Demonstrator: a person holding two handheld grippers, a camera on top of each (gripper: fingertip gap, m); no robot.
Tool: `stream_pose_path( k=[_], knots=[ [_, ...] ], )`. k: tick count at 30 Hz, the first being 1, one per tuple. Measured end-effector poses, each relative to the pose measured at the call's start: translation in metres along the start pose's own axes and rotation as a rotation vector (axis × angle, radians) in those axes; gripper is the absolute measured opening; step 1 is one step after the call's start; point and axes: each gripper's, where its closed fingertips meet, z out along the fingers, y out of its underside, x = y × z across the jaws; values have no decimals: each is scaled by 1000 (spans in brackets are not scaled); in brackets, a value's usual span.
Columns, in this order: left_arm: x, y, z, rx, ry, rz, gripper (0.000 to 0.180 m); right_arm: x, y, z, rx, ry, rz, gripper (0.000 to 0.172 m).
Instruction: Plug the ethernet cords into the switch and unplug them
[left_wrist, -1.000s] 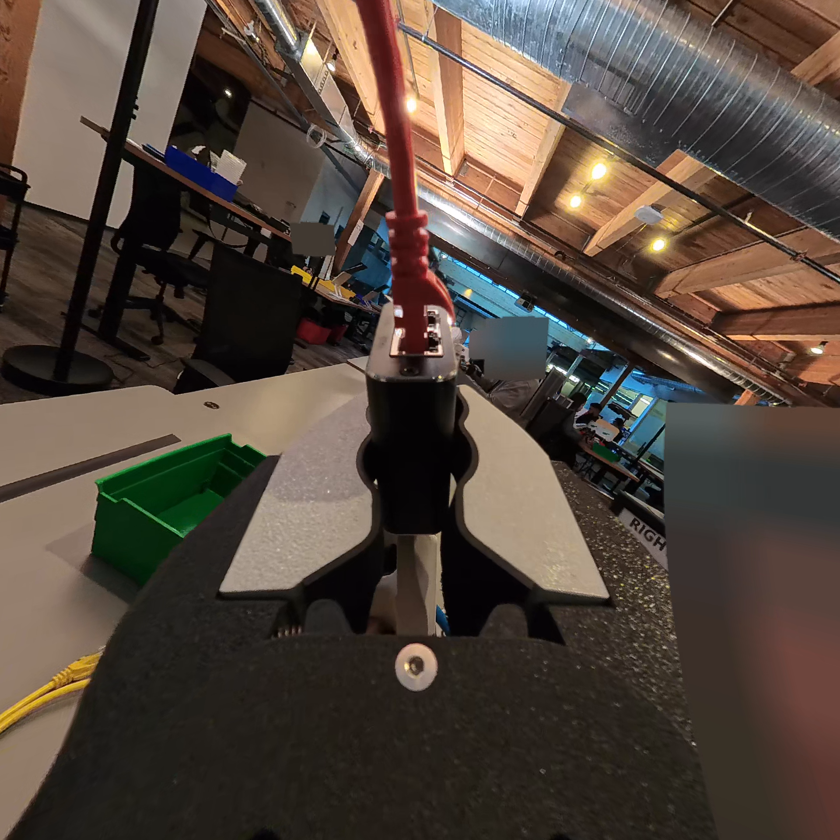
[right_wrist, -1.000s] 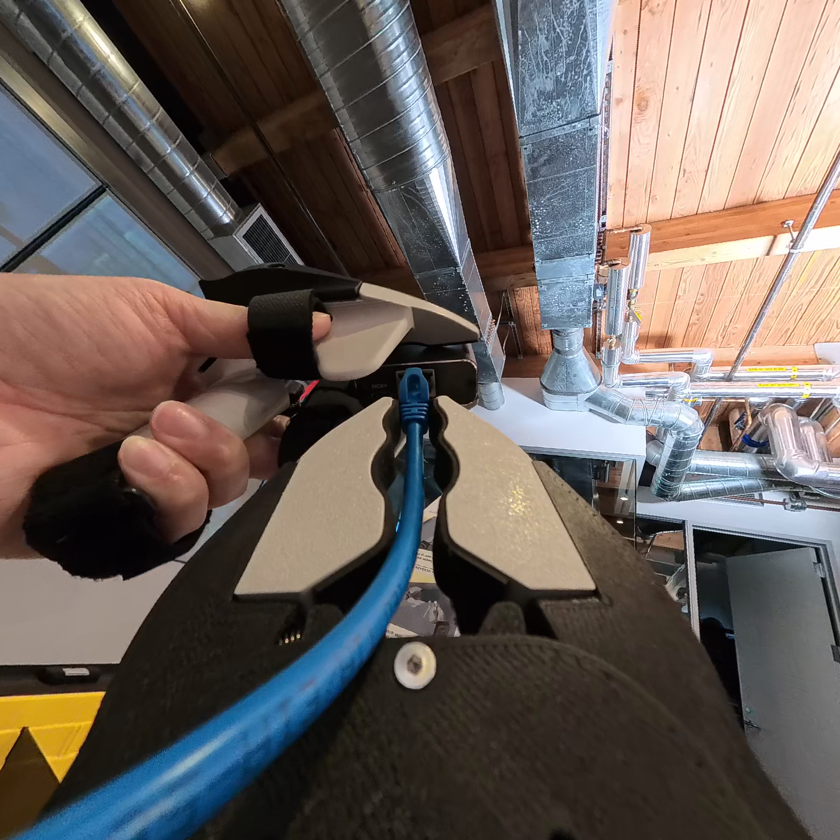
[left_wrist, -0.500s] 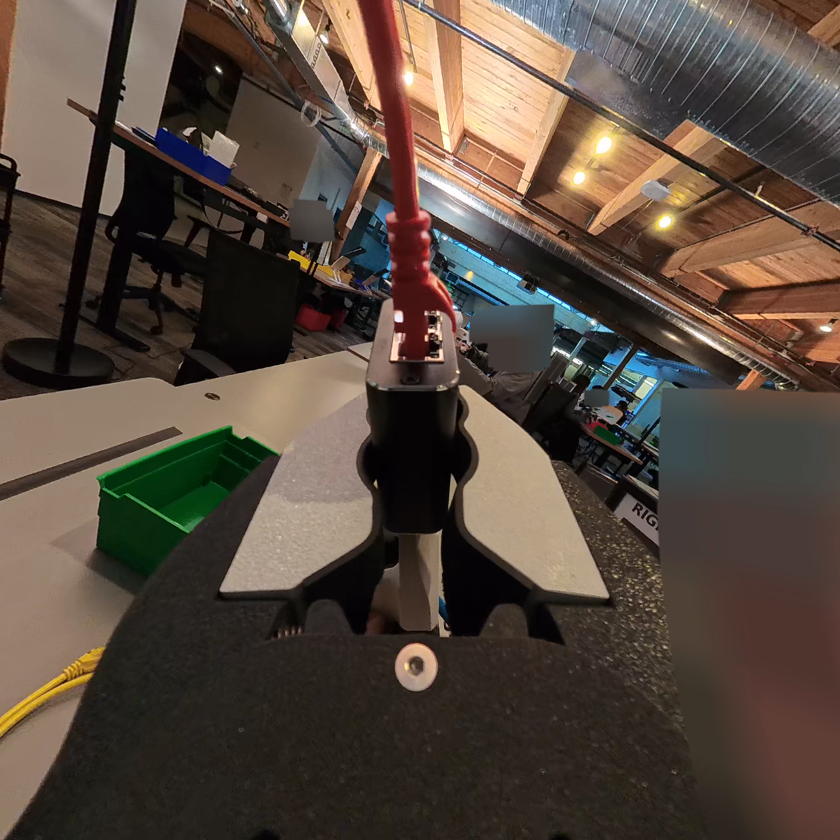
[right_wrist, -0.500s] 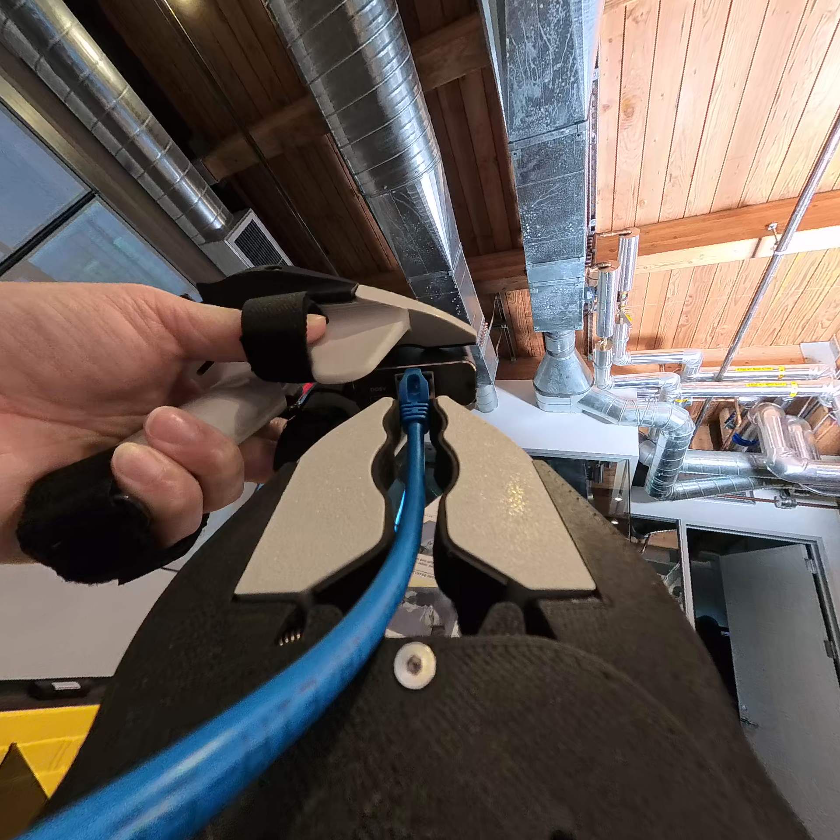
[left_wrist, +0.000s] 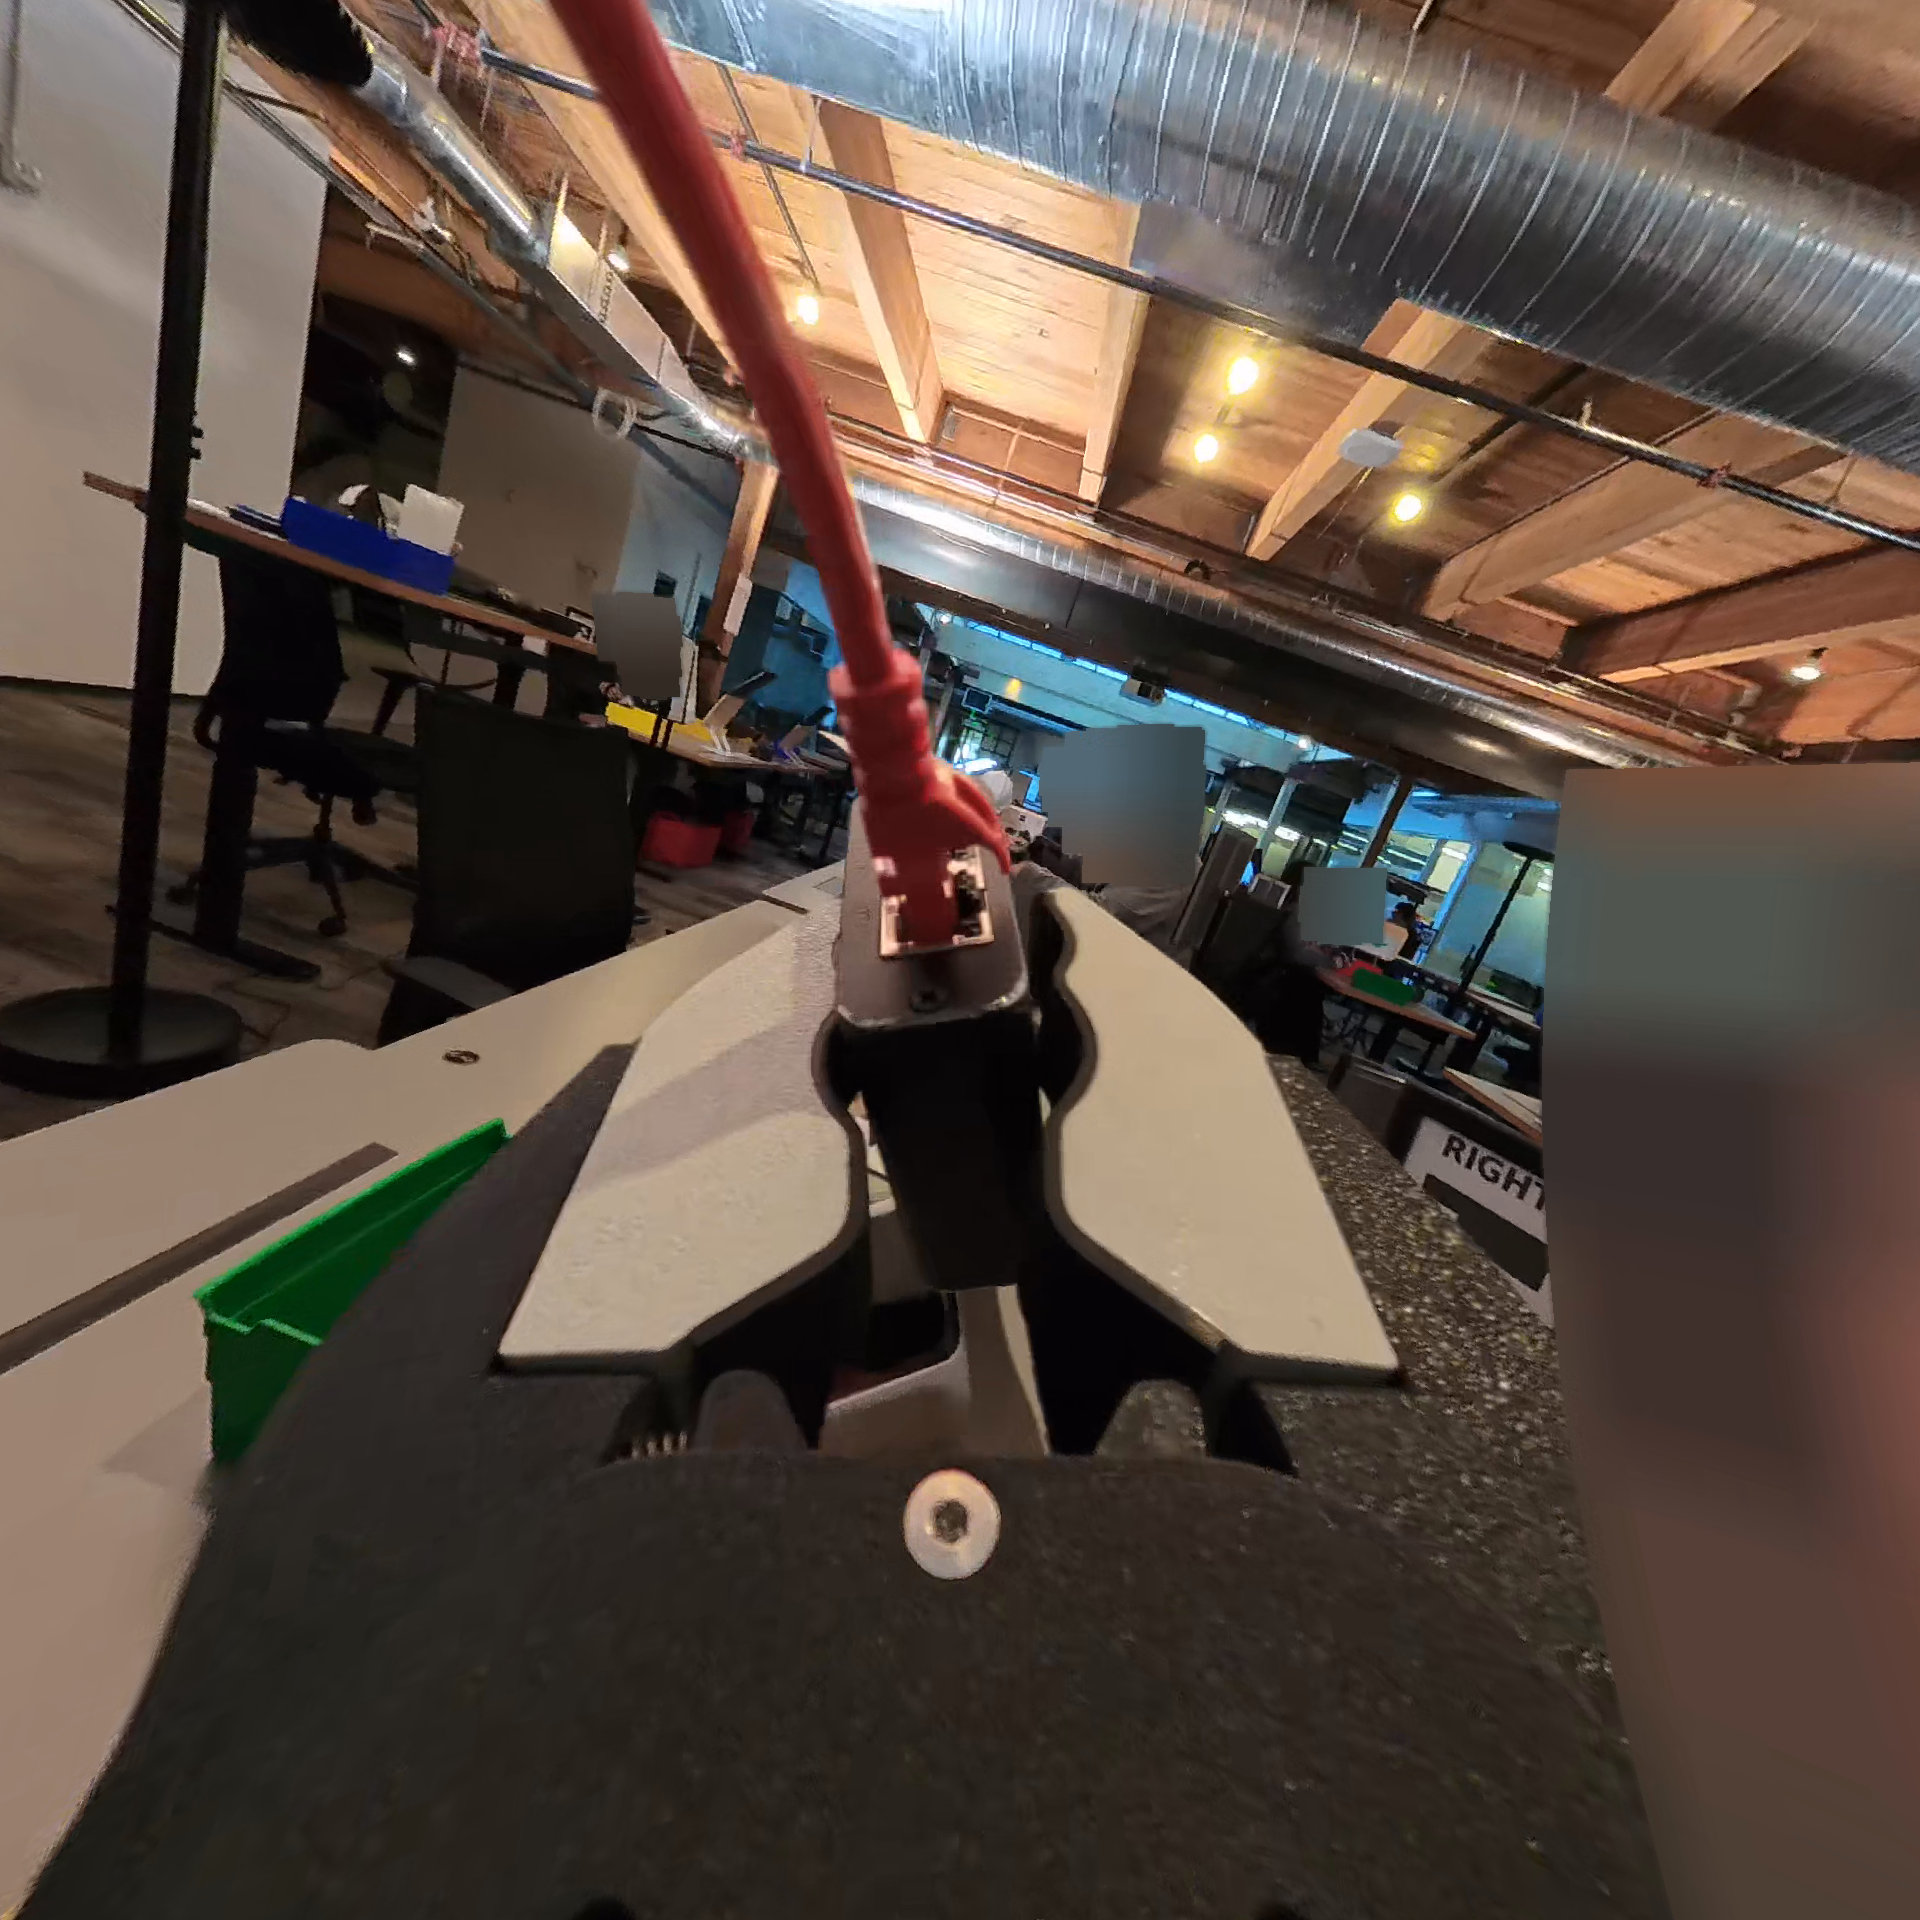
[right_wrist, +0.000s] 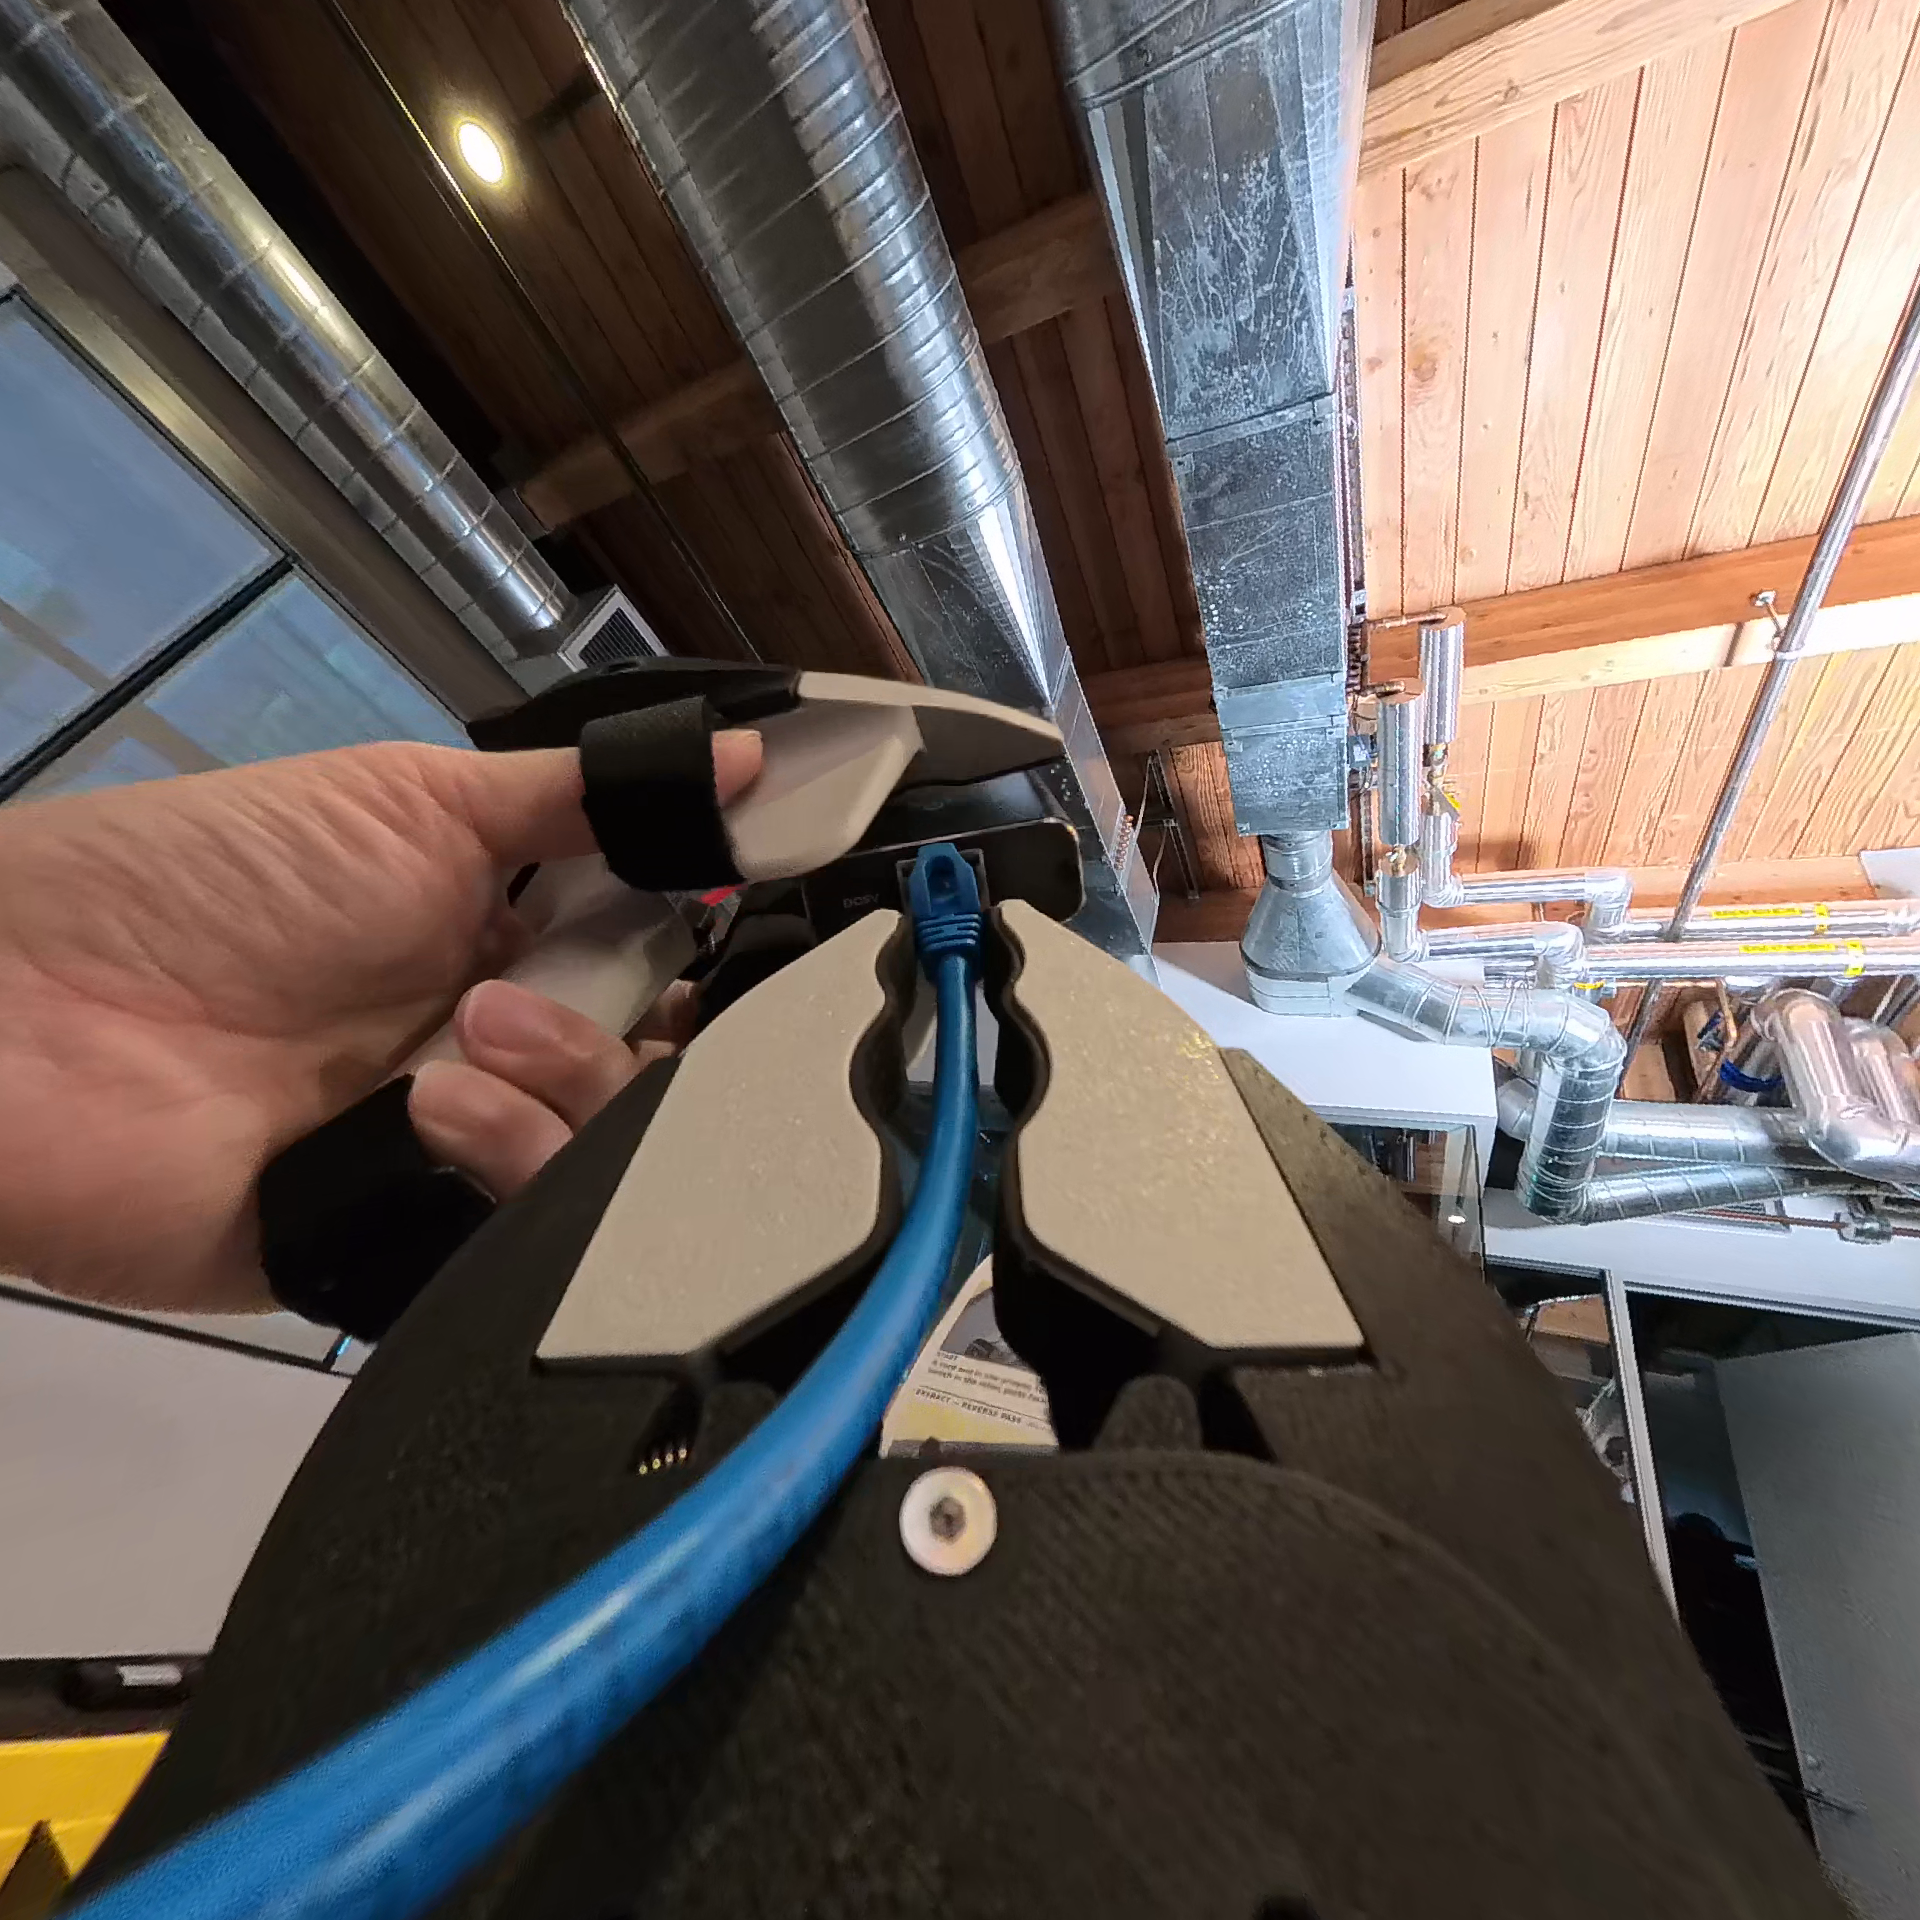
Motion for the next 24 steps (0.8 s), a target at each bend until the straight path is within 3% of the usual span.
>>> stream_pose_path(
  k=[7,13,20,24],
  knots=[
    [-10,4,-2,-36,-8,-57,27,0,11,-1,-32,-7,5,13],
    [-11,7,-4,-79,-55,19,27,-2,14,-2,-42,-19,-26,13],
    [-9,7,-11,-89,-13,-41,27,-8,12,-1,-26,-59,-32,13],
    [-22,0,-19,-36,-45,-82,27,-12,25,4,-97,-88,10,13]
  ],
)
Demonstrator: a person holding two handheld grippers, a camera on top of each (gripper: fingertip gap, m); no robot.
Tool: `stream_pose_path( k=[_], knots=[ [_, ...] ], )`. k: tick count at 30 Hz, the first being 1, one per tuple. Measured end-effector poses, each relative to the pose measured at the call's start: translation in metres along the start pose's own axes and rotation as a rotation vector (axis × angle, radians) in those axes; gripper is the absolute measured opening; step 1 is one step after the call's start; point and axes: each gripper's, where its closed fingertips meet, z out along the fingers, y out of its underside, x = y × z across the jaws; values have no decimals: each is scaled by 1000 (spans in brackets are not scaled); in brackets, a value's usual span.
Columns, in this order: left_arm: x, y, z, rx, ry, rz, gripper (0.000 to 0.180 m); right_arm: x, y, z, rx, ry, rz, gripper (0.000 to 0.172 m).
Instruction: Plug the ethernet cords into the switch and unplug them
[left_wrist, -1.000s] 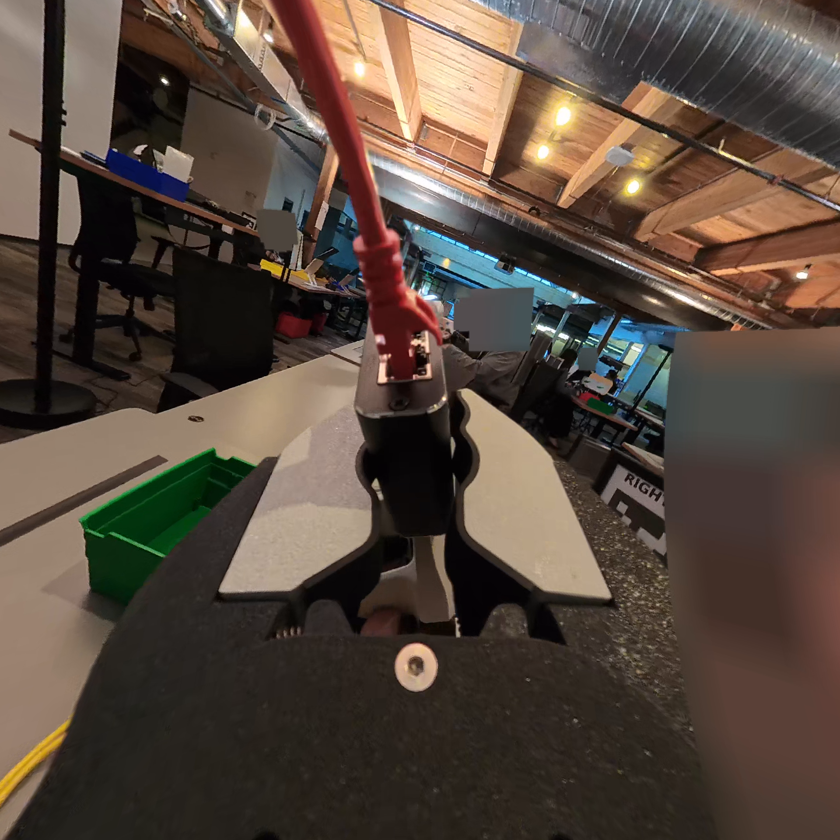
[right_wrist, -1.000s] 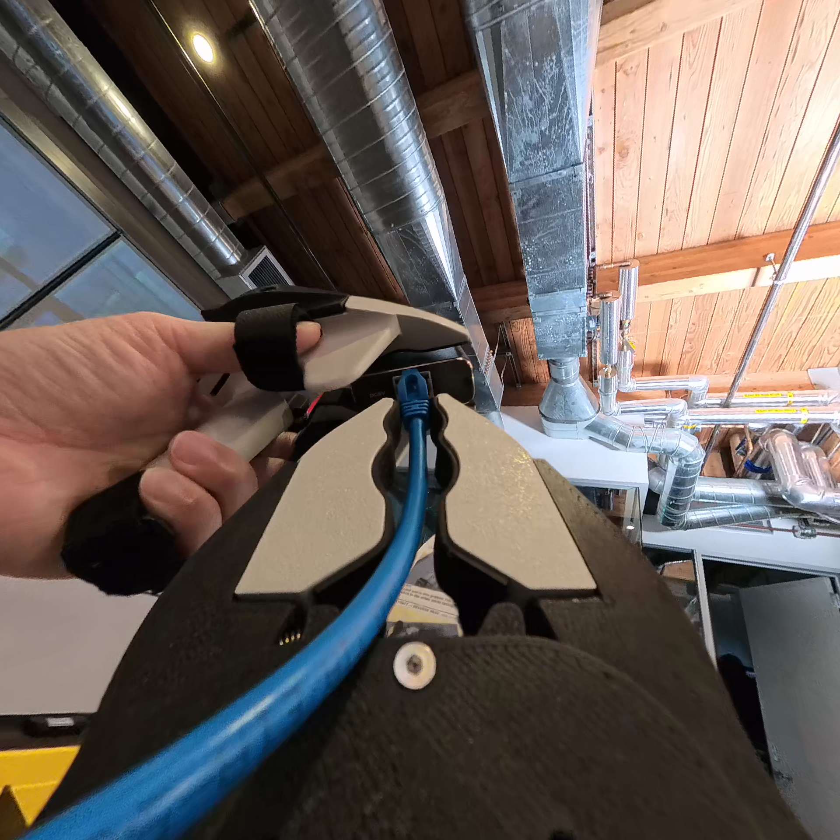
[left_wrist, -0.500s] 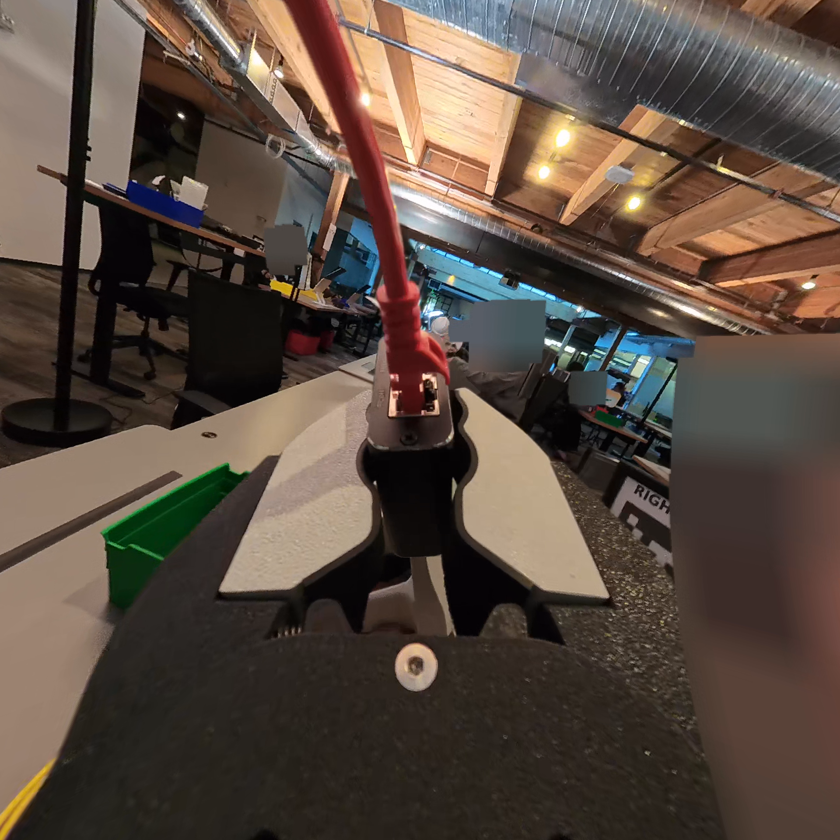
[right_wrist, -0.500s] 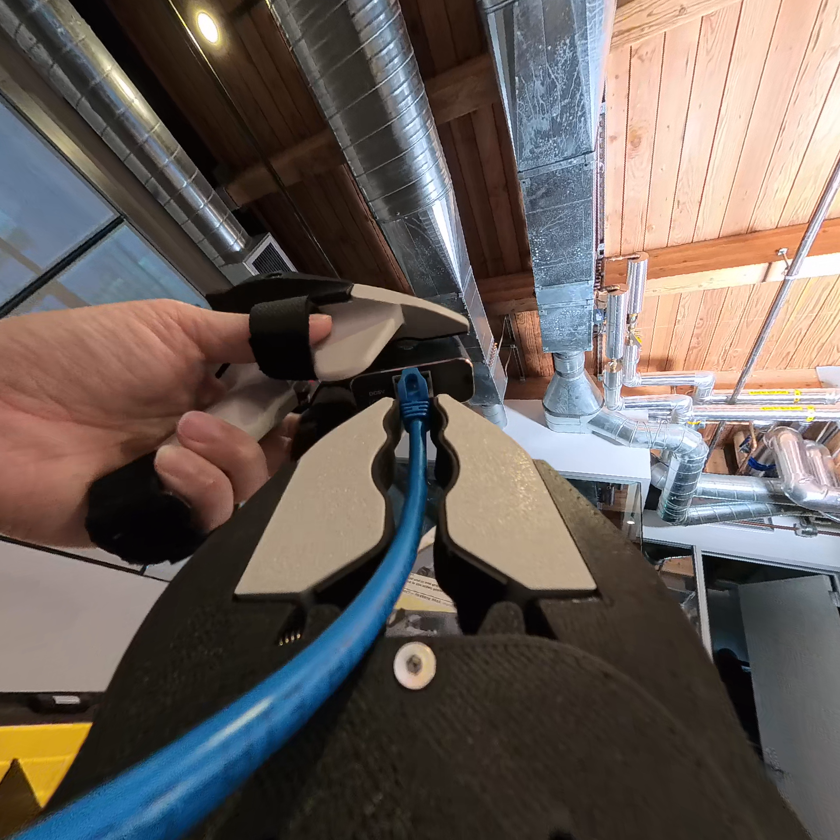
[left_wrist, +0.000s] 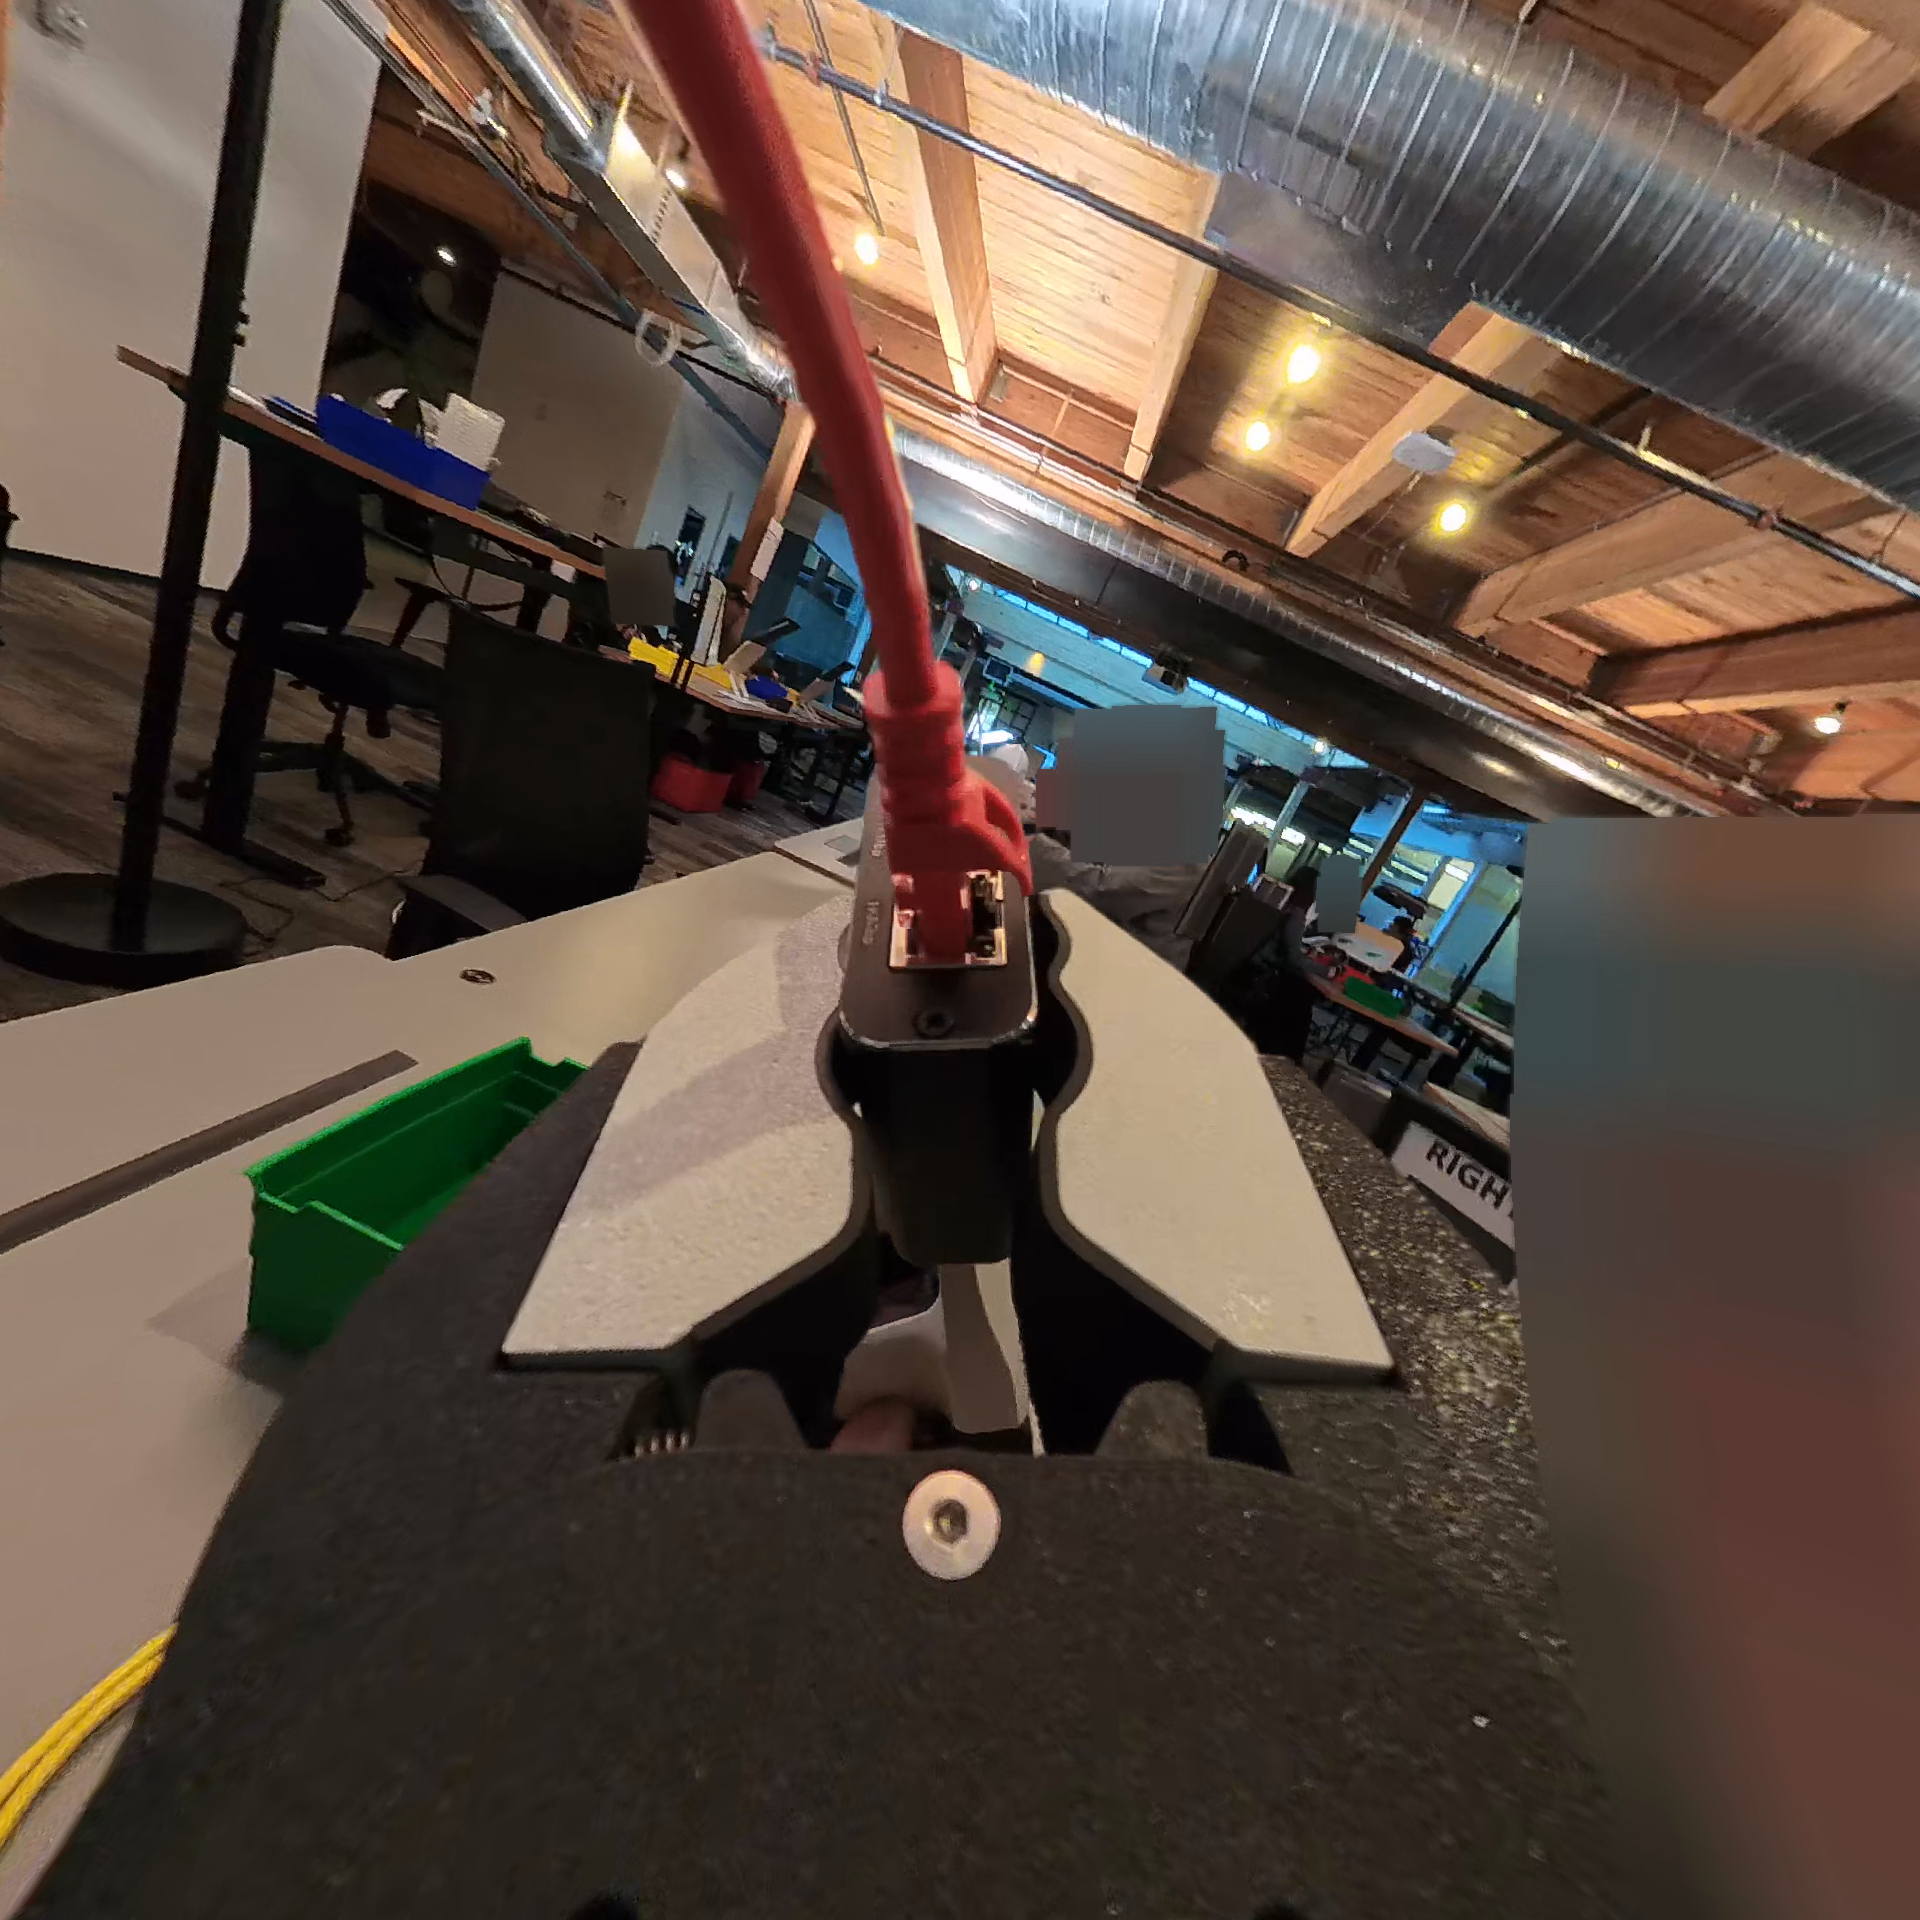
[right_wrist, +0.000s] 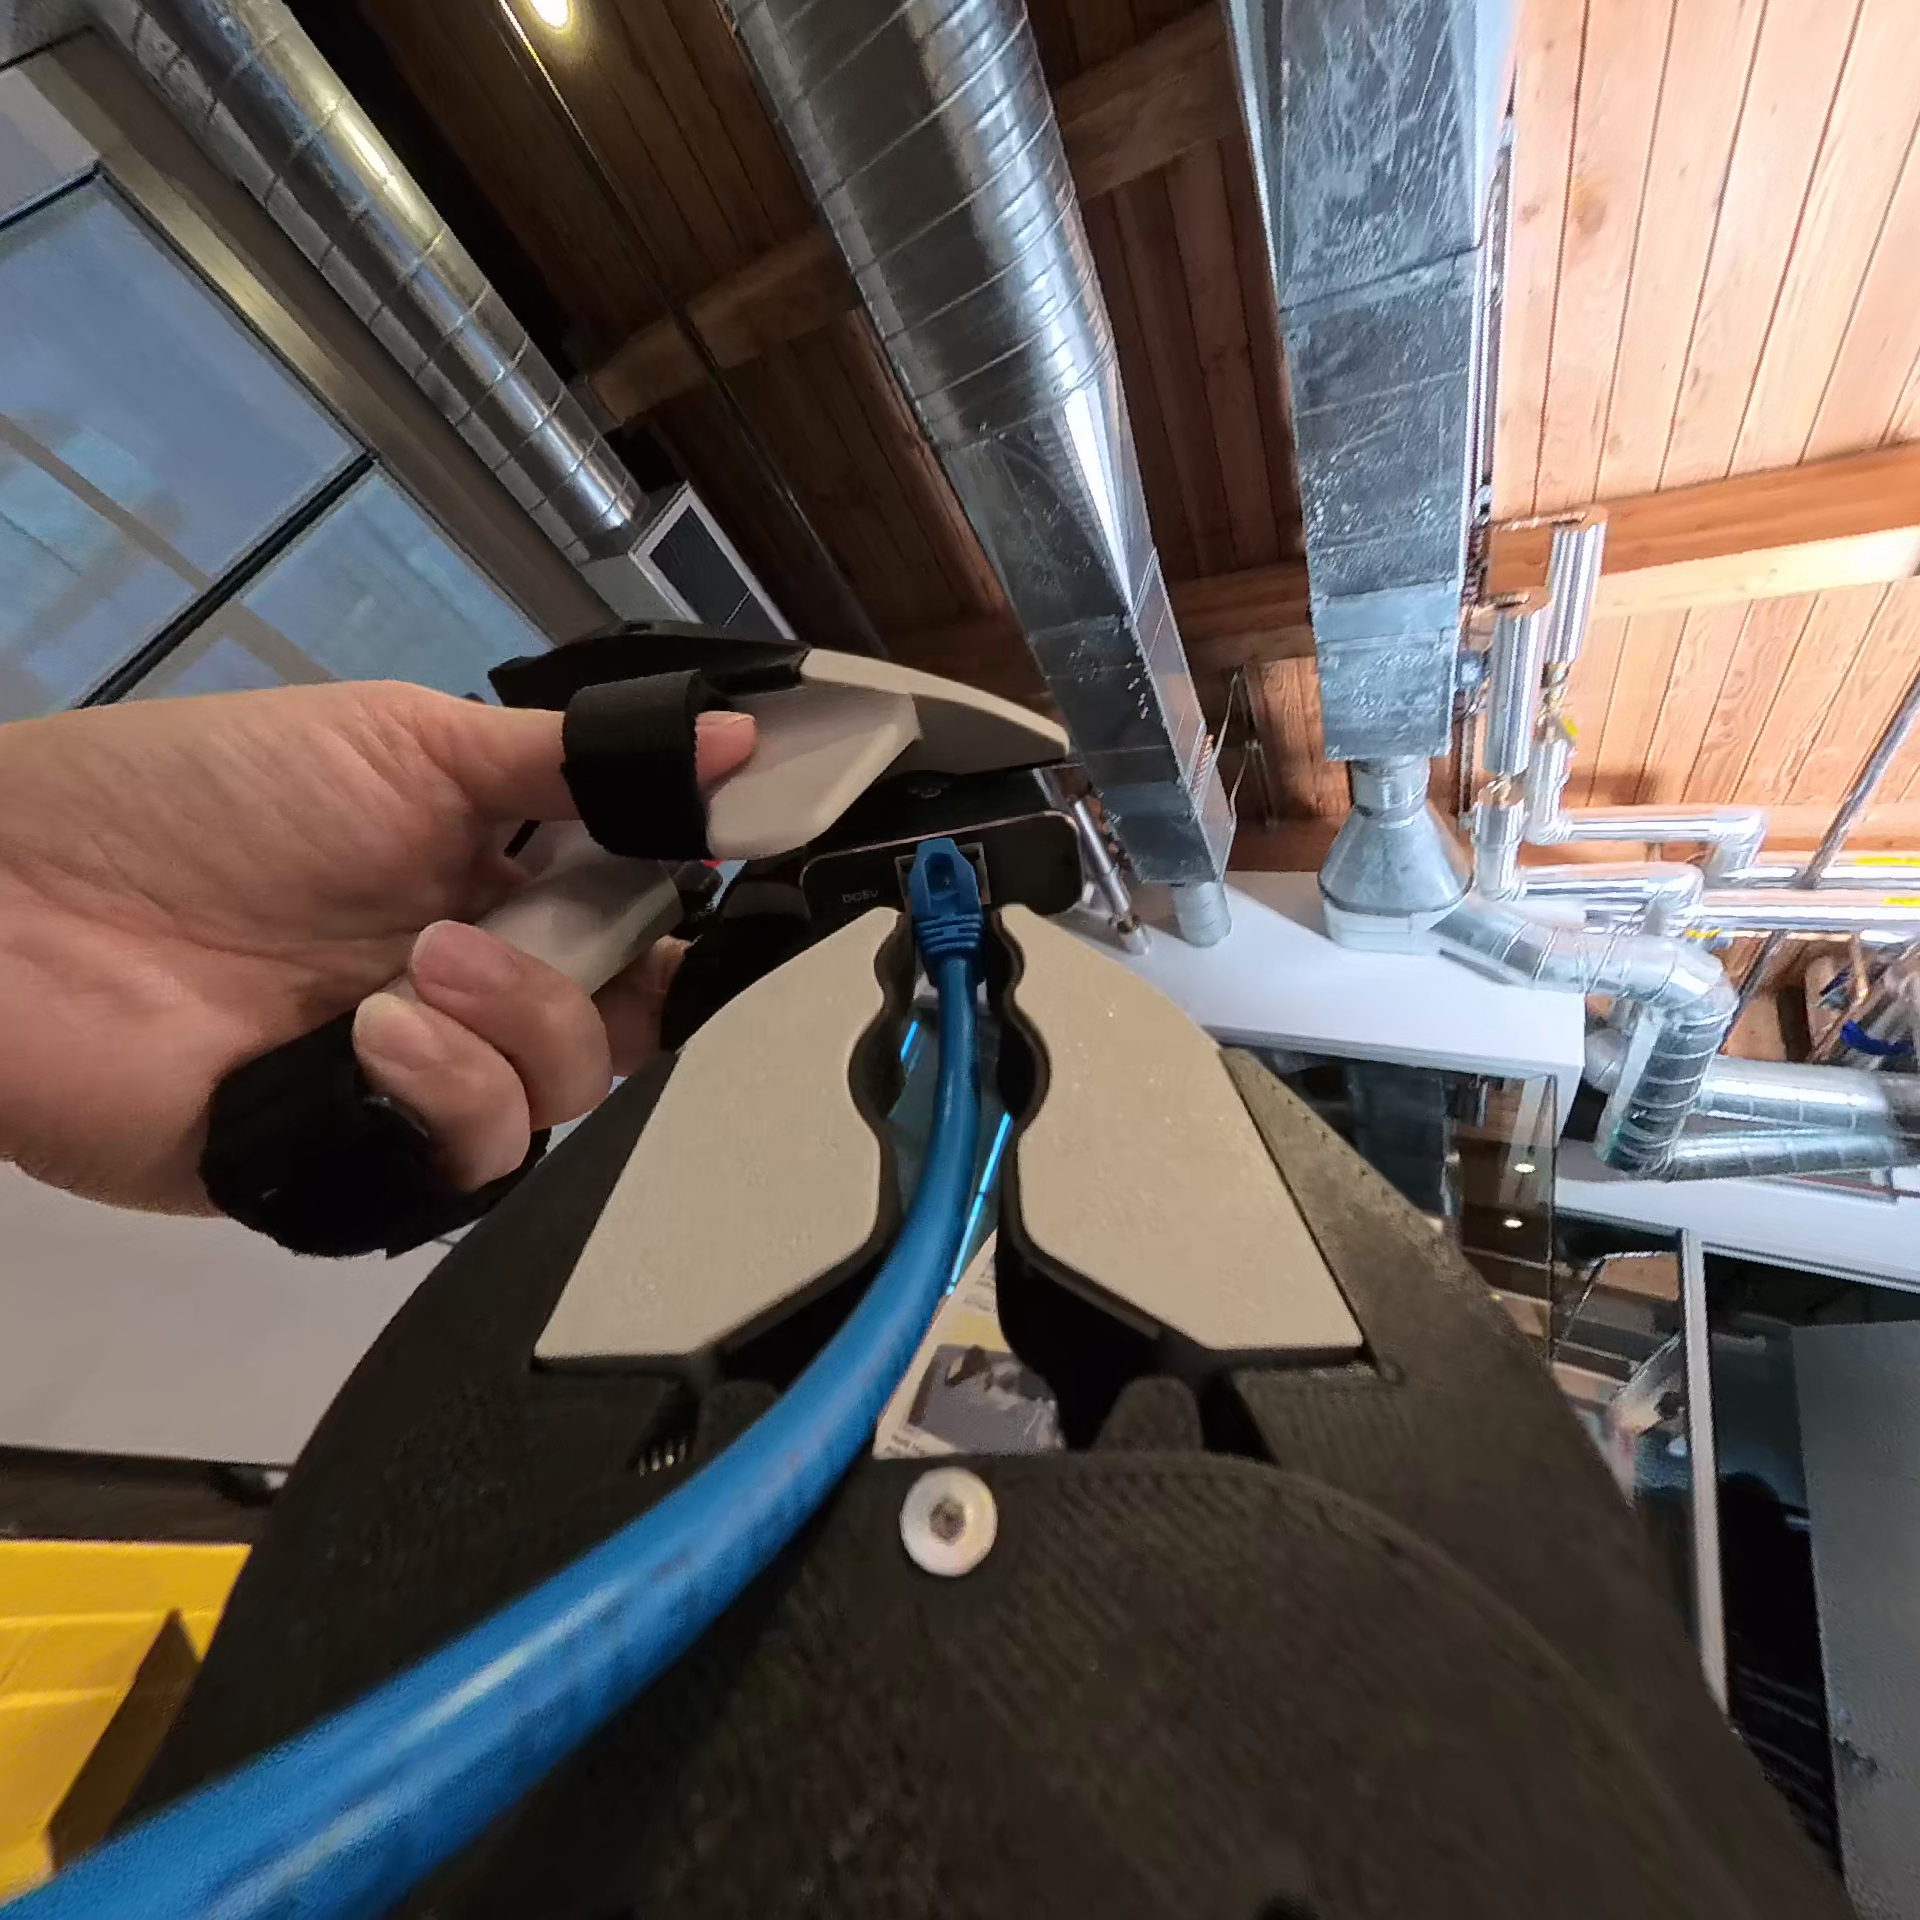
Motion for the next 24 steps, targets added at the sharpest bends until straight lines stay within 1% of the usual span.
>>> stream_pose_path(
  k=[3,5,8,10,12,13,14,16,18,20,21,23,24],
  knots=[
    [-7,-9,-6,41,23,-50,26,1,12,0,-25,-13,27,20],
    [-10,-17,-11,54,21,-33,26,-2,23,0,-64,-64,8,20],
    [-14,-17,-17,3,16,43,26,-6,57,0,-204,-167,-21,19],
    [-11,-16,-23,-15,50,65,27,3,81,-3,-311,-177,5,23],
    [-13,-18,-32,8,65,66,27,10,97,-8,-361,-201,33,21],
    [-15,-15,-35,-3,74,60,26,14,105,-10,-399,-209,62,21],
    [-16,-8,-38,-37,90,51,26,15,108,-11,-430,-243,128,21],
    [-20,14,-41,-142,115,38,27,11,103,-11,-488,-351,368,23],
    [-26,45,-44,-287,108,40,27,8,83,-10,-517,-451,629,24],
    [-31,78,-47,-430,100,58,26,7,67,-14,-576,-520,827,29],
    [-32,95,-49,-502,100,69,26,7,64,-18,-613,-537,886,29],
    [-32,127,-52,-640,120,66,27,8,63,-26,-673,-559,946,34],
    [-33,139,-53,-677,128,48,27,4,64,-32,-709,-589,962,35]
  ],
)
